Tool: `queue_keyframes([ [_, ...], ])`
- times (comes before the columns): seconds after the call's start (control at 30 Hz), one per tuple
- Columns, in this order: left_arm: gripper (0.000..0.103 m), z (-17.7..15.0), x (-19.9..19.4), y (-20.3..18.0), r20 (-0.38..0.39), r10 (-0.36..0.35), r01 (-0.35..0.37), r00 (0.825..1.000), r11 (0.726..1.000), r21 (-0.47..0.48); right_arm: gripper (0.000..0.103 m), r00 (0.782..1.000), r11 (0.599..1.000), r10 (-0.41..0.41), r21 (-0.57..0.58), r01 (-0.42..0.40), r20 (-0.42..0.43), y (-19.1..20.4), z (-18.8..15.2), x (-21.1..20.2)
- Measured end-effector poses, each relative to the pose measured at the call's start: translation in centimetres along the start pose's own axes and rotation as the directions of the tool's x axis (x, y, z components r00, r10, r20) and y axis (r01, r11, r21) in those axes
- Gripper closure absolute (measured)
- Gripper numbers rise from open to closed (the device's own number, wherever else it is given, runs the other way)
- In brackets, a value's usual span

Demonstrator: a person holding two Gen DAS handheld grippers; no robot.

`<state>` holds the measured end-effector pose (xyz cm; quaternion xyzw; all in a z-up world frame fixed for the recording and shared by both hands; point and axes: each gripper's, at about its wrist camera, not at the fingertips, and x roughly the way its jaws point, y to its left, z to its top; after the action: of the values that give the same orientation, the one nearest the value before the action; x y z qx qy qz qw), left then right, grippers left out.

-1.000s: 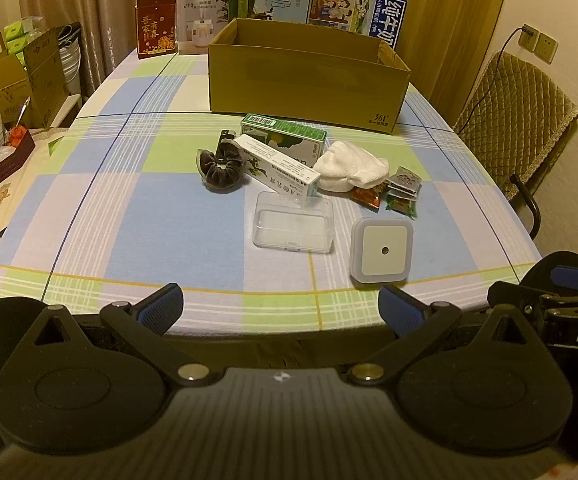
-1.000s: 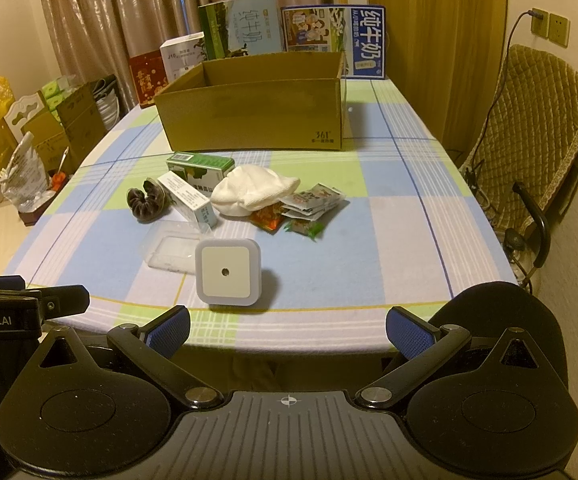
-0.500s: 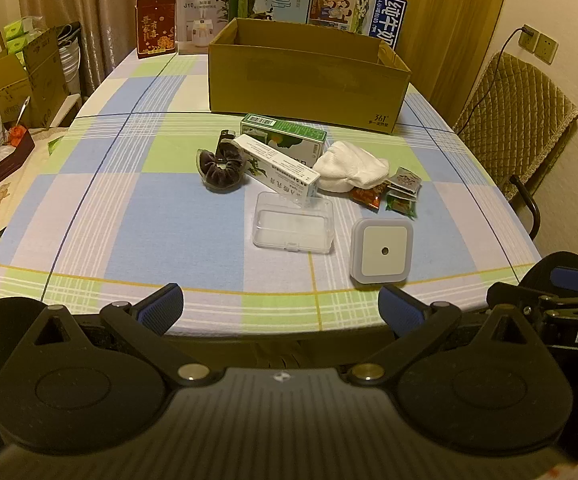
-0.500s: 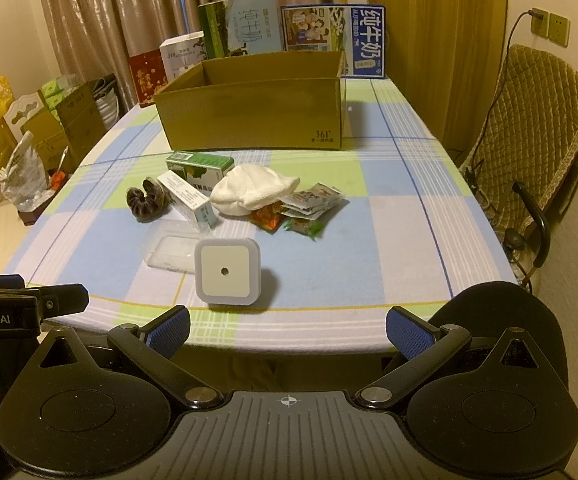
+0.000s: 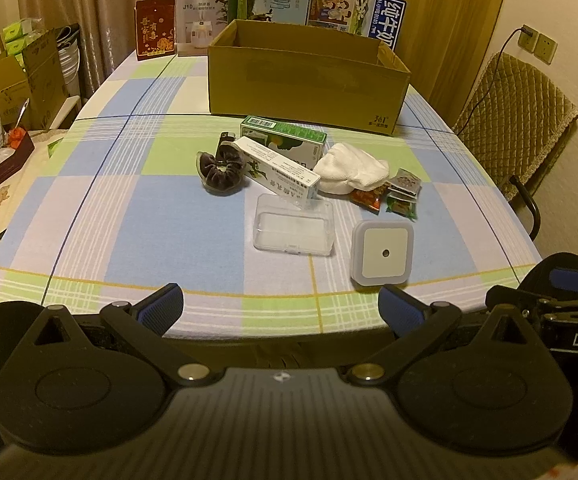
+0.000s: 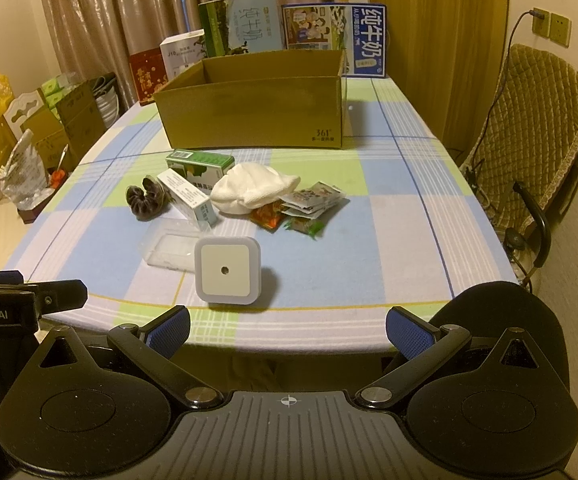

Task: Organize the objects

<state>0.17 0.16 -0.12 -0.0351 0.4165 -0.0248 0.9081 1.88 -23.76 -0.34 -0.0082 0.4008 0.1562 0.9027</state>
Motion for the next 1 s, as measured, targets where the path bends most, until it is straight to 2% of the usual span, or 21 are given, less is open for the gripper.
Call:
queue_keyframes([
  [0.2, 0.001, 0.3, 0.2, 0.6, -0.001, -0.011, 0.011, 1.000, 1.000, -0.011, 0.002, 1.000, 1.000, 0.008, -0.014, -0.007, 0.012, 0.1, -0.2, 0.2],
  [0.4, 0.001, 0.5, 0.9, 1.6, -0.002, -0.010, 0.010, 1.000, 1.000, -0.027, 0.002, 0.996, 0.998, 0.031, -0.052, -0.027, 0.086, 0.8, -0.2, 0.4],
  [0.5, 0.001, 0.8, 1.4, 2.2, 0.013, -0.007, 0.007, 1.000, 0.999, -0.036, 0.002, 0.995, 0.998, 0.041, -0.056, -0.036, 0.095, 1.2, 0.2, 1.1],
  [0.77, 0.001, 2.1, 3.9, 3.8, 0.035, -0.003, 0.005, 0.999, 0.998, -0.064, 0.002, 0.996, 0.994, 0.086, -0.069, -0.084, 0.029, 2.4, 1.2, 4.9],
  [1.0, 0.001, 3.1, 6.4, 4.6, 0.031, 0.012, -0.011, 0.999, 0.999, -0.035, 0.002, 0.998, 0.995, 0.067, -0.078, -0.068, -0.010, 3.5, 1.5, 8.8],
])
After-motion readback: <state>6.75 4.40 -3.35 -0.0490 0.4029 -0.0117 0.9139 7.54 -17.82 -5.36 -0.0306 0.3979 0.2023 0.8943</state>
